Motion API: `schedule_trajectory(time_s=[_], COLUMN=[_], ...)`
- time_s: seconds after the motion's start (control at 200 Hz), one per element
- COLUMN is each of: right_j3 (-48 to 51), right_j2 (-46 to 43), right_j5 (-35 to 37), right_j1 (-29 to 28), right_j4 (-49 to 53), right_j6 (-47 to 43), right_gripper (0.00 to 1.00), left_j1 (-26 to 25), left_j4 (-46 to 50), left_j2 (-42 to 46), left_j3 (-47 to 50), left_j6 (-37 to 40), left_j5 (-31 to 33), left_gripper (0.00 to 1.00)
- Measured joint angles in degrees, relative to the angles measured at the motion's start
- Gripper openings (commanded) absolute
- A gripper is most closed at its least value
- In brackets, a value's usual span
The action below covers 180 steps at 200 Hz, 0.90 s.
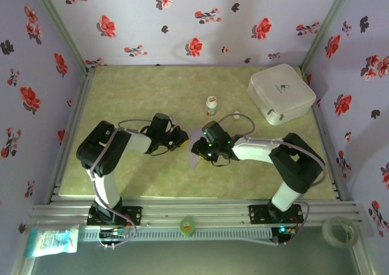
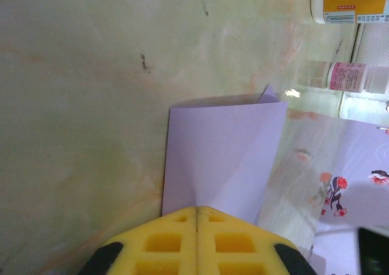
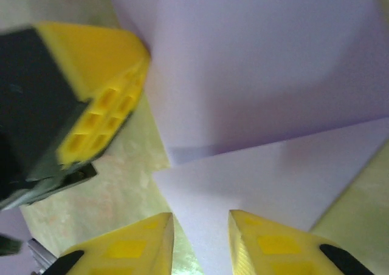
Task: Fold a paper plane with a square sheet of paper (pick it up from the middle)
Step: Rotate the paper at the center of the table, then fold the wing for the fifth time at the center of the table.
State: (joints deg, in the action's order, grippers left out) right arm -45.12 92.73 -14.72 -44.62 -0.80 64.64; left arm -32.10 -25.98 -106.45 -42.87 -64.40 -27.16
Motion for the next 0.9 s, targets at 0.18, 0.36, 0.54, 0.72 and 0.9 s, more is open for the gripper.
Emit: schedule_trajectory(time_s=[0.18,0.36,0.54,0.72,0.9], right_j3=[2.25,3.72,3.72,3.72,3.72], right_j2=[-5.88,-3.50,0.07,1.40,2.58], right_j5=[0.22,-2.40,-4.48,-5.84,-7.26], right_j1=[7.67,11.23,11.26,11.26,11.32], right_j4=[0.87,0.50,-1.31,-2.97,-5.18], right_j6=[-0.46,-0.46,-0.28,-0.04,0.13], right_gripper=[0.35,0.36,0.35,0.35,0.35], left_j1=[0.00,-0.04,-0.07,-0.11,-0.11], left_j4=[0.20,2.23,3.48,3.76,4.20], left_j2=[0.00,0.00,0.00,0.00,0.00], left_j3=[0.00,-0.96,-1.53,-1.66,-1.88], left_j6=[0.26,1.79,2.62,3.30,3.63], left_j5=[0.11,0.04,-0.02,-0.09,-0.11], left_gripper=[0.06,0.06,0.06,0.06,0.06])
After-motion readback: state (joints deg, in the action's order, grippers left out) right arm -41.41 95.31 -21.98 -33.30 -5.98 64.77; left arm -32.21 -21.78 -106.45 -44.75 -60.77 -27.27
